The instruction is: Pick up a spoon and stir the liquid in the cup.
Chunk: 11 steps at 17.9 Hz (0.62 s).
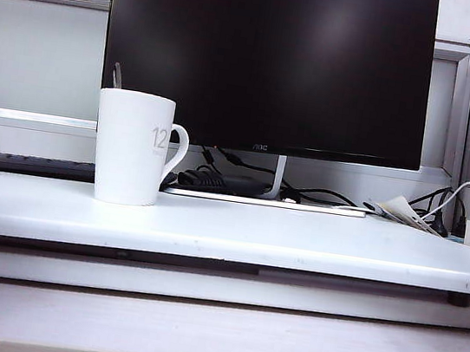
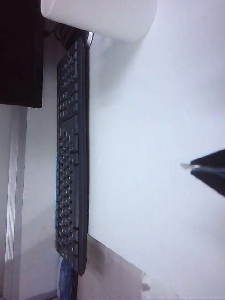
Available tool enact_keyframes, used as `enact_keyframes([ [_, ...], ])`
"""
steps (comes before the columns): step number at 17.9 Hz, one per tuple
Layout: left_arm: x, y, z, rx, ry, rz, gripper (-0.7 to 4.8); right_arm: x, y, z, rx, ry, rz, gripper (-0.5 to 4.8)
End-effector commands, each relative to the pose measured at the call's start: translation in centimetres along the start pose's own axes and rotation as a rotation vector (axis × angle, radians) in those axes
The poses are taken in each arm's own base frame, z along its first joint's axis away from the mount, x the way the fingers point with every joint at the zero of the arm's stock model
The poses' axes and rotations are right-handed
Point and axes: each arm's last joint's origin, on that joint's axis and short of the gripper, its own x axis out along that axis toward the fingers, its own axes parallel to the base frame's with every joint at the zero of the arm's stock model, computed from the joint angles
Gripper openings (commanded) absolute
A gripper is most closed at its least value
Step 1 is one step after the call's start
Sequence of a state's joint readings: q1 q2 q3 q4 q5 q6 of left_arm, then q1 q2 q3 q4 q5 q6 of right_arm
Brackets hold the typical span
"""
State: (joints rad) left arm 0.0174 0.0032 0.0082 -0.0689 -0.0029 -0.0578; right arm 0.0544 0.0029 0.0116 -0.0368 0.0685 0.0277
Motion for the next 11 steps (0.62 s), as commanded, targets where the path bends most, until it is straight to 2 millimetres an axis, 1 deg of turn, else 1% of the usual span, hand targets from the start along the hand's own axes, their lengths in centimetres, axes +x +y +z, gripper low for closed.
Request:
enact_keyframes([
  [1, 0.0, 0.0, 0.1, -0.002, -0.004, 0.001, -0.05, 0.0, 0.0, -0.1, 0.002, -0.005, -0.005, 0.12],
  [7, 0.0, 0.0, 0.1, -0.002, -0.004, 0.001, -0.05, 0.0, 0.0, -0.1, 0.003, -0.005, -0.004, 0.14],
  [8, 0.0, 0.0, 0.1, -0.003, -0.005, 0.001, 0.09, 0.0, 0.0, 0.1, 0.004, -0.013, 0.0, 0.39],
  [9, -0.1, 0.0, 0.4, -0.018, -0.018, 0.0, 1.8, -0.2, 0.1, 0.9, 0.008, -0.035, 0.02, 1.59],
  [10, -0.2, -0.1, 0.8, -0.06, -0.032, -0.009, 4.17, -0.5, 0.1, 2.1, 0.01, -0.07, 0.041, 2.88],
  [11, -0.4, -0.1, 1.6, -0.109, -0.061, -0.015, 4.79, -1.0, 0.2, 3.9, 0.012, -0.129, 0.057, 4.01],
])
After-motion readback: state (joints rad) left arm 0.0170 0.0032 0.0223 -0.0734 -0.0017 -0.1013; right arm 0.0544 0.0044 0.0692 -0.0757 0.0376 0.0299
